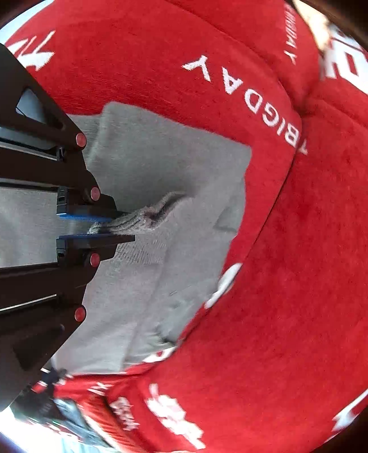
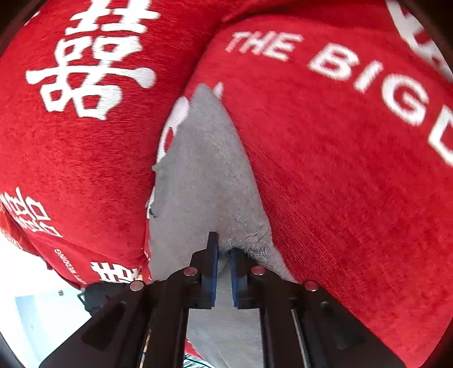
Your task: Fold small clothes
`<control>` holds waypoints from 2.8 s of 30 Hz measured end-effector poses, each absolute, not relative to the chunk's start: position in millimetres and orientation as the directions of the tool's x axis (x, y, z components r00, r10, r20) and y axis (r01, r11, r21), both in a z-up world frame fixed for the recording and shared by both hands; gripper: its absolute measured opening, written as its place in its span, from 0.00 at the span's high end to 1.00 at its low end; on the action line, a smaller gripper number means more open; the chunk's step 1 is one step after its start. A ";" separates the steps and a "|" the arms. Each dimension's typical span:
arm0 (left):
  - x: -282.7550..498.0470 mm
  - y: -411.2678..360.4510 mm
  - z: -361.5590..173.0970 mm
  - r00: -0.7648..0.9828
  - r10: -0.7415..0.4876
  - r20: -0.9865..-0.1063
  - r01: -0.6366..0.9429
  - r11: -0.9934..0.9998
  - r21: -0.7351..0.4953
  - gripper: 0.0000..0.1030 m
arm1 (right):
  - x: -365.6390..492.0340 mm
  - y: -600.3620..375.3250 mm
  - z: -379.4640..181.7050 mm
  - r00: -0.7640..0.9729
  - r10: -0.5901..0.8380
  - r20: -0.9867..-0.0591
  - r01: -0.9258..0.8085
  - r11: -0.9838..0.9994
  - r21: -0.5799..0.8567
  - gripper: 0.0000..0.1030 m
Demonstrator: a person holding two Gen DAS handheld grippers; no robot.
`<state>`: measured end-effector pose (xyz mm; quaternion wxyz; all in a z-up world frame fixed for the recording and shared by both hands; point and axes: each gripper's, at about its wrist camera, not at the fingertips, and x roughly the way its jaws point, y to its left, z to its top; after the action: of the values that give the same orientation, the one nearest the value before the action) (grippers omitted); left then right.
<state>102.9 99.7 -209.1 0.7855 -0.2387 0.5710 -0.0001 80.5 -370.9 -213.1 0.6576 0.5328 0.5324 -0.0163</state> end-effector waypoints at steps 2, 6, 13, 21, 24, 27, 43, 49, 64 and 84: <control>96.2 95.3 -220.2 0.318 -0.264 -0.911 -0.252 0.902 -0.350 0.93 | 79.6 -375.3 -210.6 0.427 0.538 -0.727 0.571 0.463 0.678 0.92; 85.5 103.6 -236.2 0.334 -0.281 -0.900 -0.286 0.879 -0.381 0.92 | 75.1 -384.3 -234.8 0.385 0.538 -0.749 0.580 0.490 0.650 0.93; 80.1 122.2 -217.5 0.313 -0.137 -0.940 -0.289 0.929 -0.231 0.52 | 72.9 -386.9 -236.0 0.380 0.574 -0.725 0.558 0.483 0.675 0.92; 84.2 113.1 -182.8 0.353 -0.099 -0.930 -0.176 0.969 -0.170 0.30 | 66.9 -373.6 -182.4 0.314 0.434 -0.844 0.498 0.682 0.536 0.69; 94.3 94.9 -187.6 0.350 -0.138 -0.927 -0.111 0.976 -0.187 0.30 | 73.4 -371.8 -166.8 0.322 0.373 -0.870 0.456 0.744 0.488 0.69; 102.1 81.3 -202.2 0.324 -0.147 -0.935 -0.092 0.978 -0.185 0.30 | 92.5 -372.2 -180.5 0.273 0.389 -0.880 0.437 0.765 0.474 0.69; 93.2 88.1 -215.4 0.272 -0.098 -0.957 -0.099 0.987 -0.129 0.30 | 100.6 -408.8 -221.5 0.228 0.453 -0.862 0.473 0.722 0.505 0.96; 82.5 147.8 -206.0 0.282 -0.088 -0.955 -0.212 0.966 -0.151 0.30 | 77.8 -398.7 -207.1 0.184 0.434 -0.882 0.471 0.748 0.467 0.92; 95.7 164.8 -234.4 0.273 -0.226 -0.935 -0.206 0.936 -0.286 0.81 | 64.4 -376.6 -207.2 0.156 0.433 -0.888 0.429 0.780 0.455 0.89; 60.0 135.5 -206.7 0.186 0.004 -0.982 -0.141 0.990 -0.023 0.26 | 67.9 -371.8 -200.8 0.132 0.410 -0.902 0.448 0.787 0.424 0.85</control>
<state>60.0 135.5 -206.7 0.7683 -0.0539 0.6361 0.0470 67.9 -371.8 -200.8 0.6782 0.3260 0.6585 -0.0139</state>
